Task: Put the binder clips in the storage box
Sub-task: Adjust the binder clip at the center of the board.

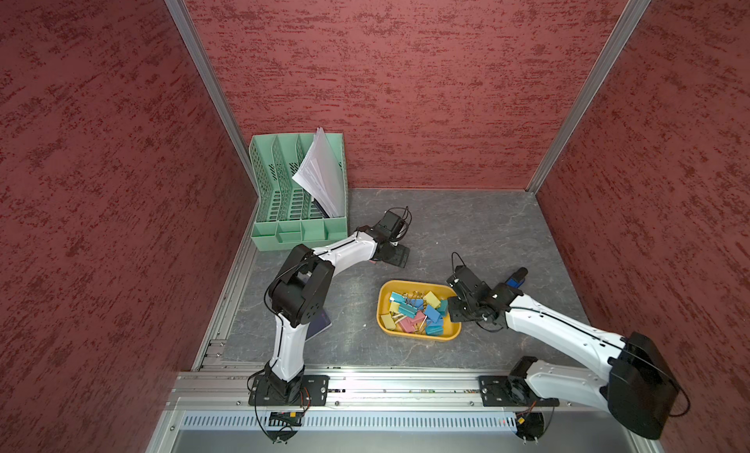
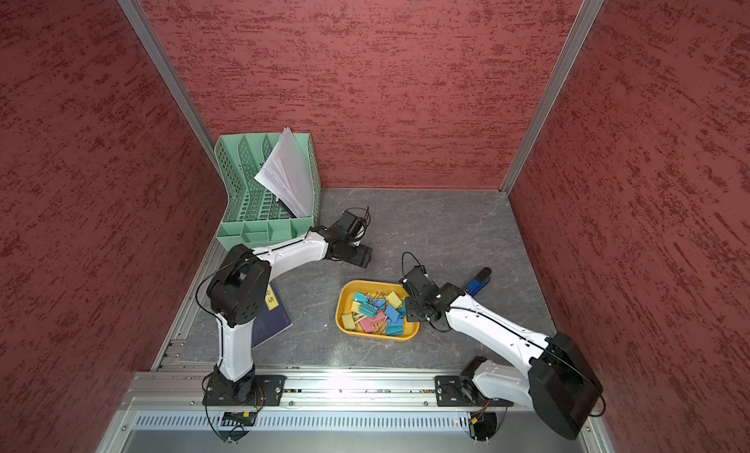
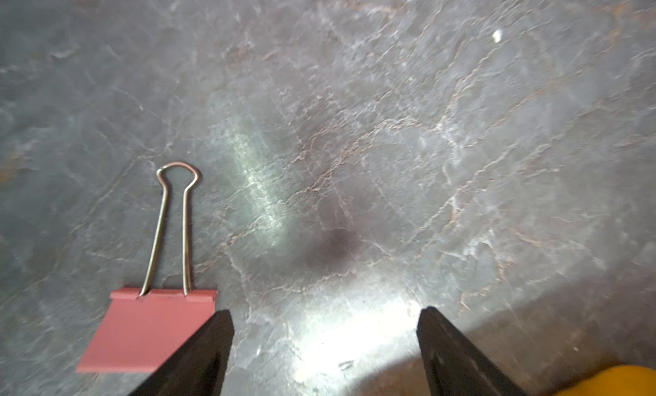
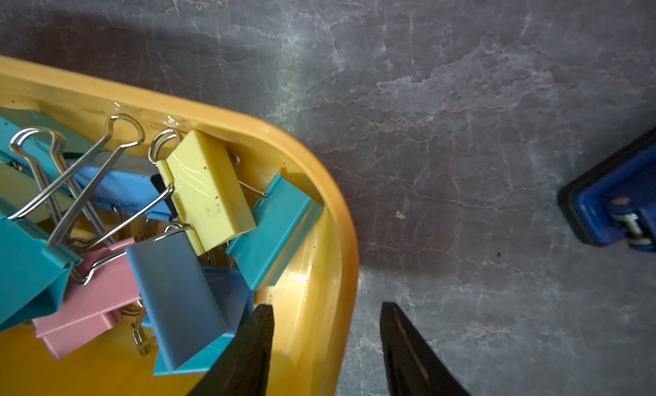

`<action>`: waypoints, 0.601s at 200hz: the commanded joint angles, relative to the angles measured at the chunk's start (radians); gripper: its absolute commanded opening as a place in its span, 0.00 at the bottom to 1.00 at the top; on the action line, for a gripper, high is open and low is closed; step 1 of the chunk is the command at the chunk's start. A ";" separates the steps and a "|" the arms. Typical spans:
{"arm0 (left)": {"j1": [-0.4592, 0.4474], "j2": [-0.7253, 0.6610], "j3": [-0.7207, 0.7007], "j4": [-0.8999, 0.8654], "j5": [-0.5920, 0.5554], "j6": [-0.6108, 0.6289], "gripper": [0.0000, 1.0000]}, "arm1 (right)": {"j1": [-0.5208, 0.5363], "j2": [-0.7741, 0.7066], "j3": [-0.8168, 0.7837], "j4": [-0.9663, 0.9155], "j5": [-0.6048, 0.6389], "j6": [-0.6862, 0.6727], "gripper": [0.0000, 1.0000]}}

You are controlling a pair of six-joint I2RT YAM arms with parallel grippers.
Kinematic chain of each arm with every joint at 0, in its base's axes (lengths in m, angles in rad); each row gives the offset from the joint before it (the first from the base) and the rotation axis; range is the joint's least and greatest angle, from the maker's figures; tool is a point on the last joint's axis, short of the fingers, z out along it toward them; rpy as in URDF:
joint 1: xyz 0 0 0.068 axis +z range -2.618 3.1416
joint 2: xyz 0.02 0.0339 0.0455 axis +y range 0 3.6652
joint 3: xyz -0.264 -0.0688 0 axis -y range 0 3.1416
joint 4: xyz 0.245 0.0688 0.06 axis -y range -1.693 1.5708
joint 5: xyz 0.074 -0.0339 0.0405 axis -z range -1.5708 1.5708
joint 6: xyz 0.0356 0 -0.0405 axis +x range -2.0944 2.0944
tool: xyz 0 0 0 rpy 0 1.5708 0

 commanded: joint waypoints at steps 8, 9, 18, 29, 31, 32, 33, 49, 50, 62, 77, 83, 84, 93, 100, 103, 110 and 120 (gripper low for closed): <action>0.022 -0.108 -0.067 0.045 -0.008 0.022 0.89 | -0.010 -0.009 -0.013 0.018 -0.005 -0.005 0.54; 0.023 -0.111 -0.071 0.046 -0.008 0.023 0.89 | -0.011 -0.009 -0.012 0.018 -0.005 -0.005 0.54; 0.034 -0.138 -0.108 0.065 -0.011 0.041 0.93 | -0.010 -0.007 -0.011 0.018 -0.006 -0.007 0.54; 0.062 -0.157 -0.147 0.078 0.005 0.075 0.96 | -0.010 -0.004 -0.009 0.018 -0.008 -0.007 0.54; 0.068 -0.161 -0.153 0.079 0.011 0.080 0.96 | -0.010 -0.004 -0.008 0.018 -0.007 -0.008 0.54; 0.070 -0.162 -0.157 0.079 0.012 0.083 0.96 | -0.010 -0.004 -0.008 0.018 -0.008 -0.009 0.54; 0.073 -0.163 -0.158 0.080 0.014 0.084 0.96 | -0.010 -0.004 -0.007 0.018 -0.008 -0.009 0.54; 0.122 -0.190 -0.218 0.096 0.036 0.120 0.97 | -0.010 -0.004 -0.005 0.017 -0.011 -0.011 0.54; 0.123 -0.190 -0.221 0.098 0.038 0.122 0.97 | -0.010 -0.003 -0.005 0.017 -0.011 -0.012 0.54; 0.160 -0.211 -0.264 0.113 0.072 0.144 0.97 | -0.010 -0.002 -0.004 0.012 -0.005 -0.013 0.54; 0.188 -0.223 -0.299 0.120 0.095 0.159 0.97 | -0.010 -0.002 -0.003 0.008 -0.003 -0.016 0.54; 0.196 -0.225 -0.309 0.125 0.096 0.160 0.98 | -0.010 -0.002 -0.001 0.007 -0.003 -0.018 0.54; 0.199 -0.224 -0.310 0.125 0.097 0.159 0.98 | -0.010 -0.002 -0.001 0.007 -0.003 -0.017 0.54; 0.209 -0.218 -0.315 0.129 0.109 0.153 0.98 | -0.010 -0.002 0.000 0.009 -0.003 -0.018 0.54; 0.212 -0.210 -0.315 0.134 0.116 0.150 0.98 | -0.010 -0.001 0.002 0.009 -0.004 -0.019 0.54; 0.213 -0.206 -0.315 0.135 0.117 0.149 0.98 | -0.010 0.000 0.002 0.009 -0.002 -0.019 0.54; 0.212 -0.196 -0.314 0.138 0.119 0.145 0.98 | -0.011 0.003 0.004 0.011 -0.002 -0.020 0.54; 0.210 -0.183 -0.310 0.148 0.120 0.131 0.98 | -0.011 0.009 0.008 0.012 -0.004 -0.020 0.54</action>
